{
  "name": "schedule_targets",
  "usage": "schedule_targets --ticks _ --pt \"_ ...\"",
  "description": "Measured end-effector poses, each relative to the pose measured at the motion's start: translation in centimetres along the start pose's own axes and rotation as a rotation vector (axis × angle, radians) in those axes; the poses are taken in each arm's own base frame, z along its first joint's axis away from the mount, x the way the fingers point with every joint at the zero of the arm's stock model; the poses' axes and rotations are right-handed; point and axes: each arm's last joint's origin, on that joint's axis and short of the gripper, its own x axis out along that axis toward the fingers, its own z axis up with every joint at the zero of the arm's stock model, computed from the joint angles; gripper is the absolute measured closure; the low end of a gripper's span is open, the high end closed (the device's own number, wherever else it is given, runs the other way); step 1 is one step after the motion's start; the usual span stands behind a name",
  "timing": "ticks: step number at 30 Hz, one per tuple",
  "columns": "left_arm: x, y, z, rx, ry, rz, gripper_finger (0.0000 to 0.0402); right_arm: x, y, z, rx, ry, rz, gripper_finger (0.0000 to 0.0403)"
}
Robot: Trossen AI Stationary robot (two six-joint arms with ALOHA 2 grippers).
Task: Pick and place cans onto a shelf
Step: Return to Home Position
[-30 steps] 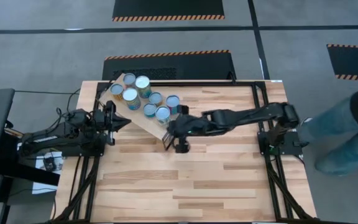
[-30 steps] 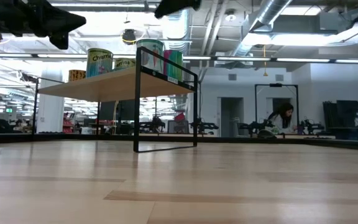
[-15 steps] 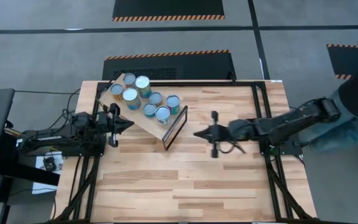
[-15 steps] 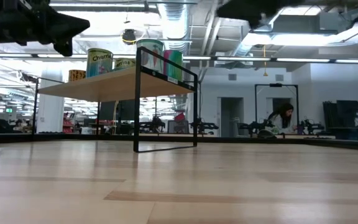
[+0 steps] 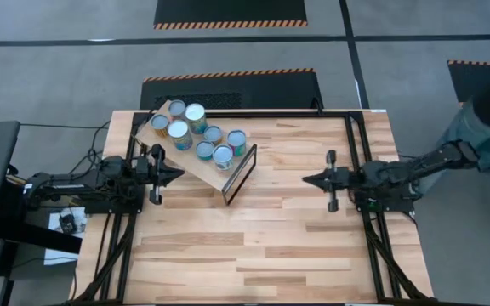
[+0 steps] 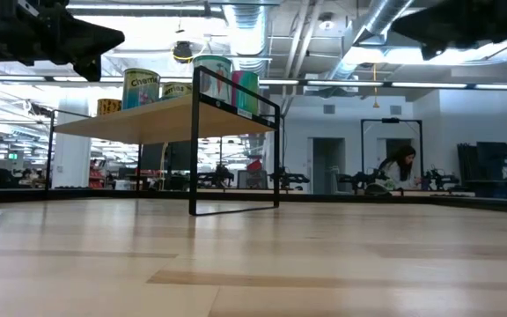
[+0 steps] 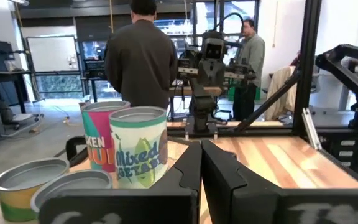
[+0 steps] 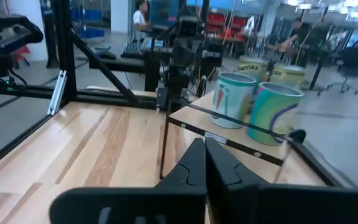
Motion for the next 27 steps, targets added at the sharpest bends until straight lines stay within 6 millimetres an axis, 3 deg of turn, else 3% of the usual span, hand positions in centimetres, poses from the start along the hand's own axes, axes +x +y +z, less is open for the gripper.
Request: schedule_targets --ticks 13,18,22,27 --pt "-1.6 0.1 -0.6 -0.010 0.054 -0.011 0.0401 -5.9 -2.5 -3.1 -0.003 -0.160 -0.080 0.0396" --pt "-1.5 0.3 -1.2 -0.018 0.047 0.015 0.0401 -5.5 -3.0 -3.9 -0.021 -0.130 -0.127 0.0396" --pt "-1.1 0.6 -2.9 -0.034 0.021 0.052 0.0402 -4.7 -3.4 -6.5 -0.016 -0.138 -0.208 0.0396" --pt "-1.1 1.2 -3.5 -0.061 0.044 0.166 0.0402 -4.6 -4.5 -7.5 0.059 -0.070 -0.284 0.0396"
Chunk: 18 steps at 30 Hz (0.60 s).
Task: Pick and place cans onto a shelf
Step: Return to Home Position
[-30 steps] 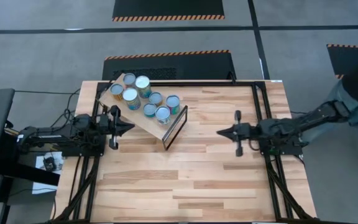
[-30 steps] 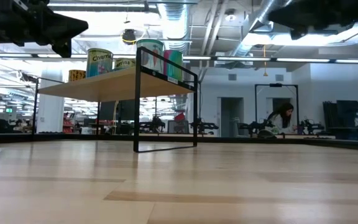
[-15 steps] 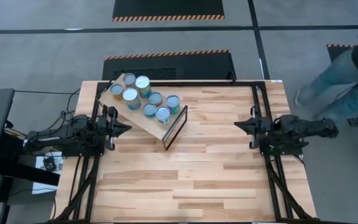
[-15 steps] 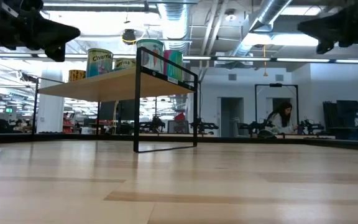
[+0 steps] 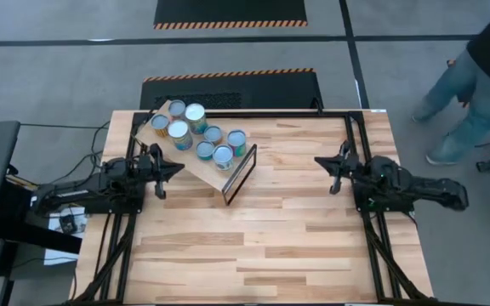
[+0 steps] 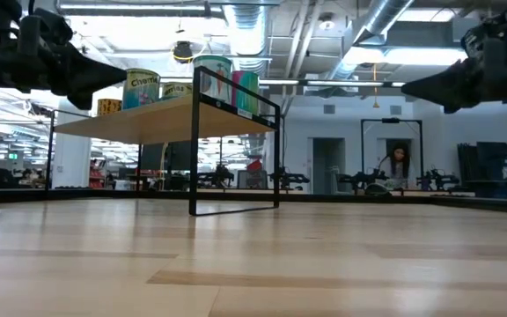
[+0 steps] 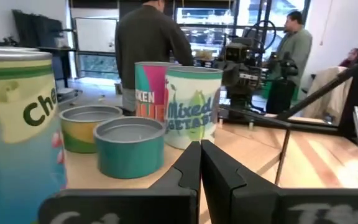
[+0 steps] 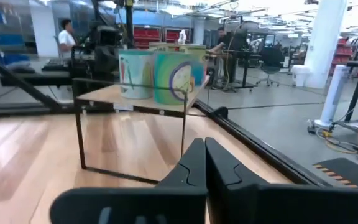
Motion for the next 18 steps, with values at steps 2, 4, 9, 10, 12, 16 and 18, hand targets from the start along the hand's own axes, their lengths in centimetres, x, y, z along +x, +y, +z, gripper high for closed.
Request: schedule_targets --ticks 2,4,9,10,12,16,18 --pt "0.01 0.14 0.01 0.003 -0.001 0.015 0.0402 0.03 -0.31 -0.05 0.015 0.003 -0.013 0.0393" --pt "0.01 0.27 0.01 -0.013 -0.002 0.034 0.0402 0.07 -0.61 -0.12 0.019 0.010 -0.046 0.0388" --pt "0.06 0.40 -0.31 -0.029 0.030 0.055 0.0402 0.15 -1.04 -0.32 0.014 0.031 -0.093 0.0373" --pt "0.09 0.40 -0.34 -0.028 0.034 0.055 0.0402 0.15 -1.07 -0.34 0.014 0.032 -0.096 0.0371" --pt "0.11 0.41 -0.39 -0.020 0.038 0.056 0.0402 0.14 -1.14 -0.35 0.013 0.033 -0.102 0.0368" --pt "0.11 0.41 -0.40 0.011 0.039 0.055 0.0402 0.15 -1.14 -0.37 0.013 0.035 -0.103 0.0369" --pt "0.12 0.41 -0.41 0.014 0.039 0.055 0.0402 0.15 -1.14 -0.39 0.013 0.036 -0.103 0.0371"
